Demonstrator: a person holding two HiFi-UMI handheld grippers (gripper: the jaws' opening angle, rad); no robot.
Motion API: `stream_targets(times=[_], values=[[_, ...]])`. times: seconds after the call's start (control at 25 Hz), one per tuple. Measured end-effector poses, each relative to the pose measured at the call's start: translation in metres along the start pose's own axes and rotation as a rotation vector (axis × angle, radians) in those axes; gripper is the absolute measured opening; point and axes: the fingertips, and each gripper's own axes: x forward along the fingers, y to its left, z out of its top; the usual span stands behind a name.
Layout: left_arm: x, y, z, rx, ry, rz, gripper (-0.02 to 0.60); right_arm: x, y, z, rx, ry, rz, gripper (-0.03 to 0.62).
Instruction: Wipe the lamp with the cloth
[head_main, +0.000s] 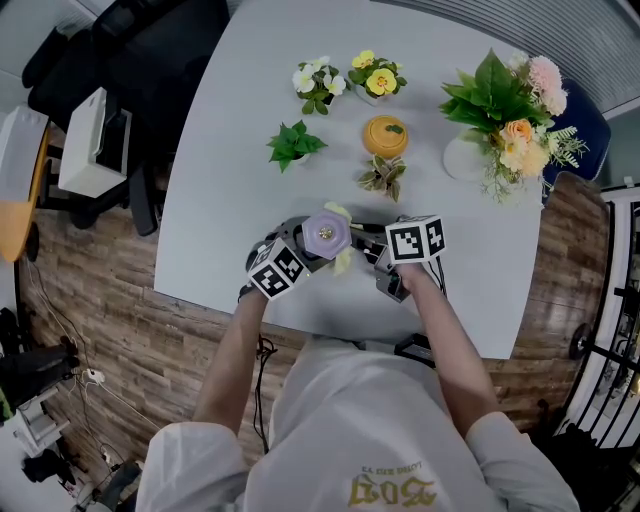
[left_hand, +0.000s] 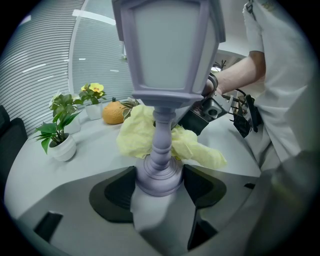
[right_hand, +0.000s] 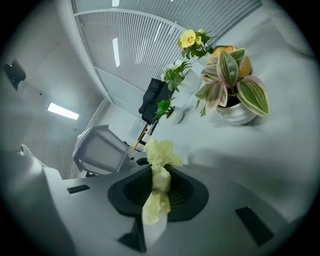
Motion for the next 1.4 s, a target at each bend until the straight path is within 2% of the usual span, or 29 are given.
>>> stream_targets(times=[0.32, 1.2, 1.4], values=[[0.001, 0.000, -0.001, 0.000, 0.001, 0.000, 0.305, 0.005, -0.007, -0.005, -0.084, 0.058, -0.071, 0.072], [0.001, 0.000, 0.000, -0.001, 0.001, 0.001, 0.305, 0.016, -0.017, 0.006, -0.116, 0.032, -0.165, 0.072], [0.000, 0.000, 0.000, 0.000, 0.001, 0.002, 0.305, 0.018, -0.017, 0.008, -0.115, 0.023, -0.161, 0.072]])
